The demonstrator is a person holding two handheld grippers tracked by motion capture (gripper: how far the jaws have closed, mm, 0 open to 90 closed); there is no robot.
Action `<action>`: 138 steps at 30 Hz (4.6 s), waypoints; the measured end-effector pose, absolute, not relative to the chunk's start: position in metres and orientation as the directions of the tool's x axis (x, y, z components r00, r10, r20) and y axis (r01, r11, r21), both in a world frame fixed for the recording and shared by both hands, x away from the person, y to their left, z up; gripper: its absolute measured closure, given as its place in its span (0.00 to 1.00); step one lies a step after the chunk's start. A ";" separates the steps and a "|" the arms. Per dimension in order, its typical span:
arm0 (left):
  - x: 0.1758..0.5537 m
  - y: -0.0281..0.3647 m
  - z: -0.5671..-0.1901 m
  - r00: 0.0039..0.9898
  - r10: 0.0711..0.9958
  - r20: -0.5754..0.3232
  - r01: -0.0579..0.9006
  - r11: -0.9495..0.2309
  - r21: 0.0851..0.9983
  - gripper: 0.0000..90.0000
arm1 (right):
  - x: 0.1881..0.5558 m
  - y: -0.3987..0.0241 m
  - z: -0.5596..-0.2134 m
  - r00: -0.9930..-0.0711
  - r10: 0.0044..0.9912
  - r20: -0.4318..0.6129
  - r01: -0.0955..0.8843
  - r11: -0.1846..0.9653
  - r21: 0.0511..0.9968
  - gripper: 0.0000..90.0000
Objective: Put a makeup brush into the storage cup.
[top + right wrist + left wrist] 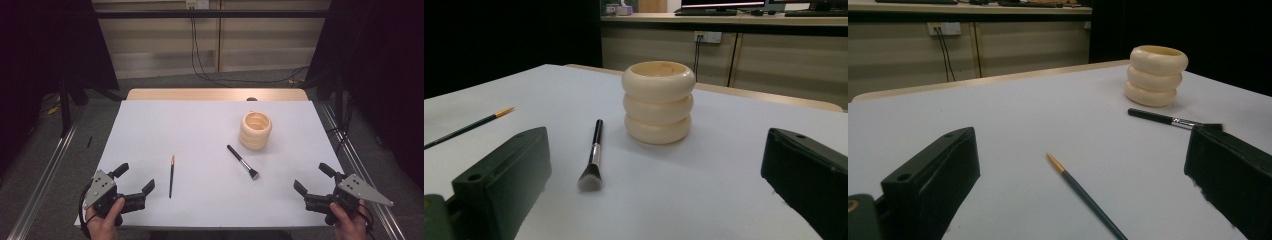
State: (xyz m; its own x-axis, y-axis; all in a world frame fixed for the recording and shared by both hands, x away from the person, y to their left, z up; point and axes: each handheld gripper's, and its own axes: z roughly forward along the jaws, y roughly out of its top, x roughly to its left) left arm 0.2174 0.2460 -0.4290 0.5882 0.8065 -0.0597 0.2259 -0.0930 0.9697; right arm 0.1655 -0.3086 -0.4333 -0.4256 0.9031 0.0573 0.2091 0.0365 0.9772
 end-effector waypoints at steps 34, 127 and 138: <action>0.215 0.243 -0.415 0.593 0.802 -0.071 0.235 -0.088 0.968 0.01 | 0.166 -0.305 -0.432 -0.452 0.889 0.079 0.207 0.019 0.978 0.00; 0.322 0.174 -0.387 0.647 0.754 -0.115 0.619 -0.432 0.656 0.08 | 0.169 -0.302 -0.434 -0.472 0.878 0.081 0.228 0.033 0.973 0.00; 0.328 0.169 -0.396 0.648 0.756 -0.093 0.659 -0.496 0.566 0.06 | 0.169 -0.301 -0.435 -0.474 0.877 0.076 0.229 0.040 0.973 0.00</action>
State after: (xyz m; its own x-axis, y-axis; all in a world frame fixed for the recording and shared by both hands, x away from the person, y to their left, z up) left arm 0.3276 0.1693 -0.3960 0.6483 0.7557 -0.0926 0.6587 -0.4958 0.5659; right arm 0.1688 -0.3014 -0.4345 -0.4743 0.8771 0.0756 0.2294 0.0402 0.9725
